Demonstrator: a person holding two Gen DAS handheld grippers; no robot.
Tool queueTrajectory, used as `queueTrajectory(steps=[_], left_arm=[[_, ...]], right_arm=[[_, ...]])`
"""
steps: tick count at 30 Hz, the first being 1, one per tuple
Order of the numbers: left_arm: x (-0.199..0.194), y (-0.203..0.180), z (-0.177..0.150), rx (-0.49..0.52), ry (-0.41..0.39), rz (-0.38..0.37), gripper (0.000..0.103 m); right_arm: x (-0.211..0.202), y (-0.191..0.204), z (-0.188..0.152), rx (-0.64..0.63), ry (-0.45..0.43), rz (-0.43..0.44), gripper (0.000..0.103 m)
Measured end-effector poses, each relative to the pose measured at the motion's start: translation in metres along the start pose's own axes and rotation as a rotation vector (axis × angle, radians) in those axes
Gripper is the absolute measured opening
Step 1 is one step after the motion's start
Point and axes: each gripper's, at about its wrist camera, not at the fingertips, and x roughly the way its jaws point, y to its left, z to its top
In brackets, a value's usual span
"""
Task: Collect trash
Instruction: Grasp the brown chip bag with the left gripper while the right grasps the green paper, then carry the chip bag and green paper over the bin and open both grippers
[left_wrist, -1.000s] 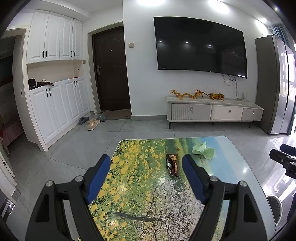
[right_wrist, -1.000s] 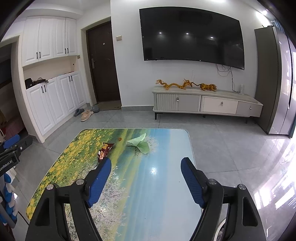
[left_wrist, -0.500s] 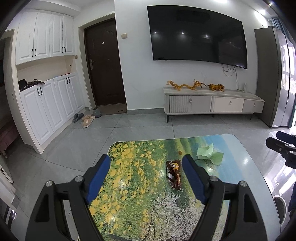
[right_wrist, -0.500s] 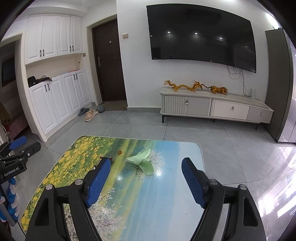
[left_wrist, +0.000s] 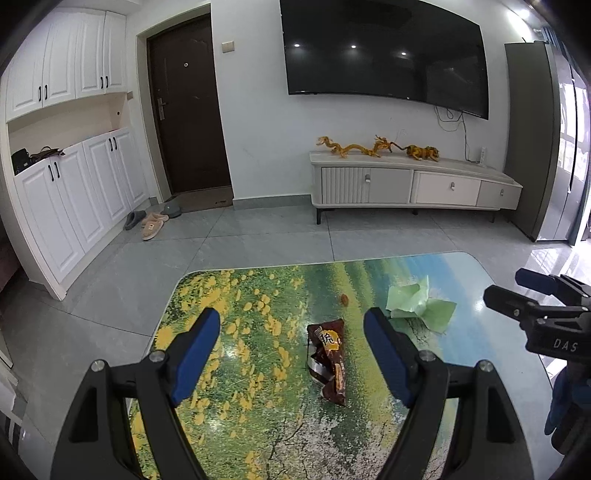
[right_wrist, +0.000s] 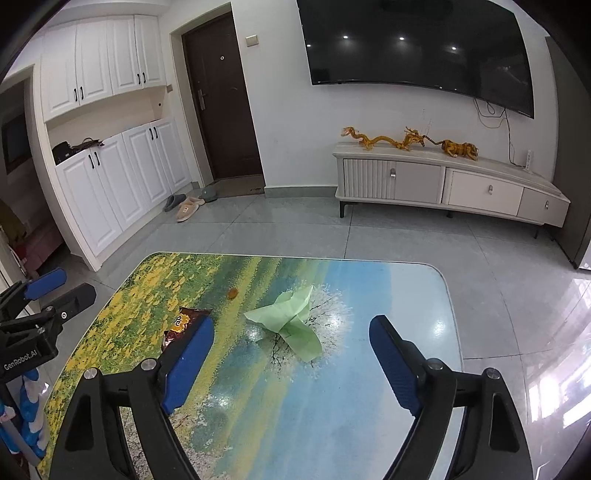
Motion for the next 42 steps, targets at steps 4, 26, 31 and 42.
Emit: queueTrajectory(steps=[4,26,31,42], left_arm=[[0.032,-0.007,-0.005,-0.005,0.043,-0.087,0.083],[0.11,-0.012,-0.055,-0.047,0.25,-0.212,0.027],[0.074,-0.015,-0.054,0.012,0.179,-0.123,0.025],[-0.036,-0.032,-0.064,0.132,0.028,-0.02,0.024]], right_arm=[[0.032,-0.012,0.001,0.065,0.022,0.042,0.09],[0.115,-0.006,-0.014,0.033,0.167,0.054,0.033],[0.08,-0.008,-0.025,0.055,0.138,0.078,0.02],[-0.018,0.005,-0.056,0.101,0.084,0.134,0.019]])
